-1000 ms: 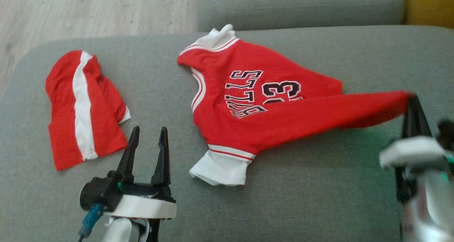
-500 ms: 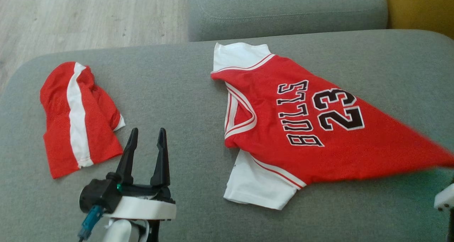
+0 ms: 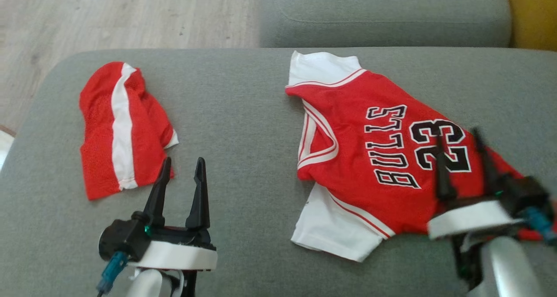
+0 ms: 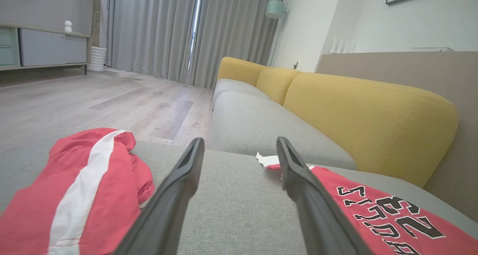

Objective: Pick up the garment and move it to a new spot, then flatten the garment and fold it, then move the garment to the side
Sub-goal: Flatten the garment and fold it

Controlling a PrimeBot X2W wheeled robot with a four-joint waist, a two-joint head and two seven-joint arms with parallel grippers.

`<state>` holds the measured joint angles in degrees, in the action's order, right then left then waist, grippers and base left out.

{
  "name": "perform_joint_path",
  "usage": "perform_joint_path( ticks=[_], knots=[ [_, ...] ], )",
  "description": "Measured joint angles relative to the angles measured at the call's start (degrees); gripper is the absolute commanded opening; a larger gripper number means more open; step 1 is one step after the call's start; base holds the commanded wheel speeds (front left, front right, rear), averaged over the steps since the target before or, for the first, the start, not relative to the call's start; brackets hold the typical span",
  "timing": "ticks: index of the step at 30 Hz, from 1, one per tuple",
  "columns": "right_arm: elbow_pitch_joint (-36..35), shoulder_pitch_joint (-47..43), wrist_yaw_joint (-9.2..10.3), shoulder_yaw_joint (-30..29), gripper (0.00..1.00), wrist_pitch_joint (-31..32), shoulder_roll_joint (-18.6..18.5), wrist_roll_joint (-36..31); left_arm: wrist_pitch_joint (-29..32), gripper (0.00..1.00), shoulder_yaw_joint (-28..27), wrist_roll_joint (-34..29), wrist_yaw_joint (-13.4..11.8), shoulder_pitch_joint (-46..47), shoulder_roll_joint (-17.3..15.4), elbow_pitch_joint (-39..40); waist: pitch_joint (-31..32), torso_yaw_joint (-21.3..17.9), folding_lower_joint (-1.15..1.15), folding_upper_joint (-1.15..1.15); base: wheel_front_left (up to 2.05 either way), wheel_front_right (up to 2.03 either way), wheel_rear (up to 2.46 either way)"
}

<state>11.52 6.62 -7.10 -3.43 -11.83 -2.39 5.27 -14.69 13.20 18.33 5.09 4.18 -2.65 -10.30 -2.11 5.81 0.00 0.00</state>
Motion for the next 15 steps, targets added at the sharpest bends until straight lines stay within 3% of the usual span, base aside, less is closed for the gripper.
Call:
perform_joint_path(
  ticks=[4,11,15],
  knots=[
    [0.5,-2.9,0.0,5.2,1.0,0.5,0.0,1.3,0.0,1.0,0.2,0.0,0.0,0.0,0.0,0.0,0.1,1.6,0.0,0.0,0.0,0.0,0.0],
    [1.7,-3.2,0.0,8.7,1.0,1.2,0.0,1.4,0.0,1.0,0.5,0.0,0.0,0.0,0.0,0.1,-0.3,4.6,0.0,0.0,0.0,0.0,0.0],
    [5.5,1.5,0.0,10.3,1.0,6.7,-0.1,-1.6,0.0,1.0,0.9,0.0,0.0,0.2,0.0,0.1,-1.7,6.4,0.0,0.0,0.0,0.0,0.0]
  ],
)
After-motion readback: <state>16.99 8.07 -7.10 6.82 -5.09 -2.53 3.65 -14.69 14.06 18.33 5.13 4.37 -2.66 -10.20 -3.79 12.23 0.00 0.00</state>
